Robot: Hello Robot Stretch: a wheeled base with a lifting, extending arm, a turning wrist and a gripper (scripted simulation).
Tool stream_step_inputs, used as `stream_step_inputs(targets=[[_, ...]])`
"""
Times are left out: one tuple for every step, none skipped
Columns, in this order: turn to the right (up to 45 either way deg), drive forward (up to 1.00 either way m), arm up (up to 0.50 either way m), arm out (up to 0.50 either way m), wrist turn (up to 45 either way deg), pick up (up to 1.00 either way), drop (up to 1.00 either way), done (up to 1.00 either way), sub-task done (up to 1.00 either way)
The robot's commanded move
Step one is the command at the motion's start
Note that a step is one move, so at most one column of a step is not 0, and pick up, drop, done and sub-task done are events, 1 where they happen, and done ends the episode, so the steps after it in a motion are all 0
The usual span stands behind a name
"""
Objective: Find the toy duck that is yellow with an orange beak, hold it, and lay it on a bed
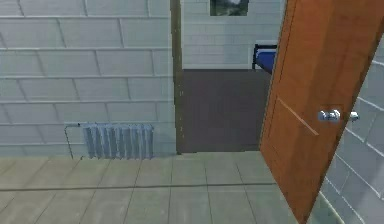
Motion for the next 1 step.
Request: stream_step_inputs(targets=[[9.0,0.0,0.0,0.0,0.0,0.0,0.0,0.0,0.0]])
